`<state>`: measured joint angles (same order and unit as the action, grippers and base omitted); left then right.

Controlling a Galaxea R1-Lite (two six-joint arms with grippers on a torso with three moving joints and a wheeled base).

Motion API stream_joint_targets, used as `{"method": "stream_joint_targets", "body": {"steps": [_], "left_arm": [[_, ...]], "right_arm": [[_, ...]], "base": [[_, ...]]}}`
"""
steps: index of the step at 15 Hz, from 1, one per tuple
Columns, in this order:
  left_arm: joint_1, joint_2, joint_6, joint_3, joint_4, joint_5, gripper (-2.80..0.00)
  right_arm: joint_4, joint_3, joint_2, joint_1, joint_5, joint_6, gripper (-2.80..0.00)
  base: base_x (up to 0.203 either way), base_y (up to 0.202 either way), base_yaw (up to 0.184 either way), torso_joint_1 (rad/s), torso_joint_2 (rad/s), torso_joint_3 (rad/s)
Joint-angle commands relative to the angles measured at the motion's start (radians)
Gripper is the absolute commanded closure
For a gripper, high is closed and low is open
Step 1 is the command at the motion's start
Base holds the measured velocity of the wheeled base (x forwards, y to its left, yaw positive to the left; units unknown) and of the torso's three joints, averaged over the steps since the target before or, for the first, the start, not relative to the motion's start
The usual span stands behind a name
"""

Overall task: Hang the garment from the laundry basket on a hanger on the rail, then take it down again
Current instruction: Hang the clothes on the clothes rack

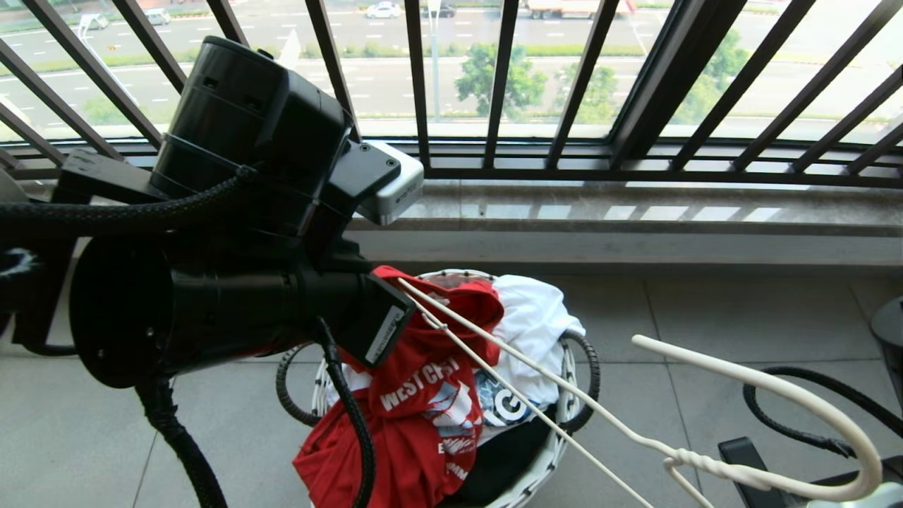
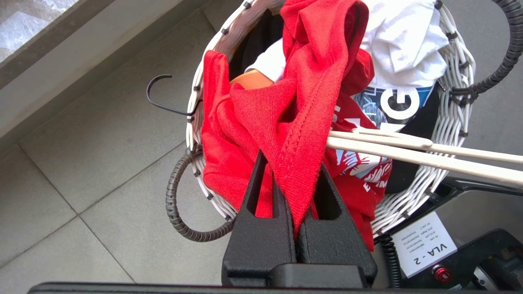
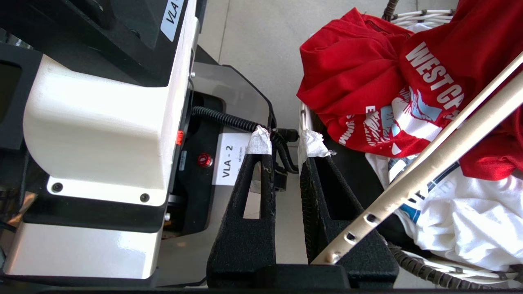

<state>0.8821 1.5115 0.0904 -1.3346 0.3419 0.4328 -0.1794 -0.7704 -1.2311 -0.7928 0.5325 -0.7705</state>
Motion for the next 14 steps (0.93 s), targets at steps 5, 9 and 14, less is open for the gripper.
{"method": "stream_joint_targets", "body": {"steps": [5,9,14], "left_arm": [[-0.009,-0.014,0.006,-0.091,0.074,0.008,0.00],[-0.012,-0.031,0.017,-0.109,0.121,0.009,0.00],[-0.009,-0.046,0.017,-0.092,0.123,0.007,0.00]], "right_arm": [[-0.122,-0.046,-0.014,-0.037,-0.114,-0.100,0.00],[-0.141,-0.062,-0.020,-0.053,-0.126,-0.108,0.00],[-0.146,-0.118,-0.052,-0.068,-0.187,-0.137,0.00]], "base": [[0.000,0.000,0.000,0.000,0.00,0.000],[0.000,0.000,0.000,0.000,0.00,0.000],[0.000,0.000,0.000,0.000,0.00,0.000]]}}
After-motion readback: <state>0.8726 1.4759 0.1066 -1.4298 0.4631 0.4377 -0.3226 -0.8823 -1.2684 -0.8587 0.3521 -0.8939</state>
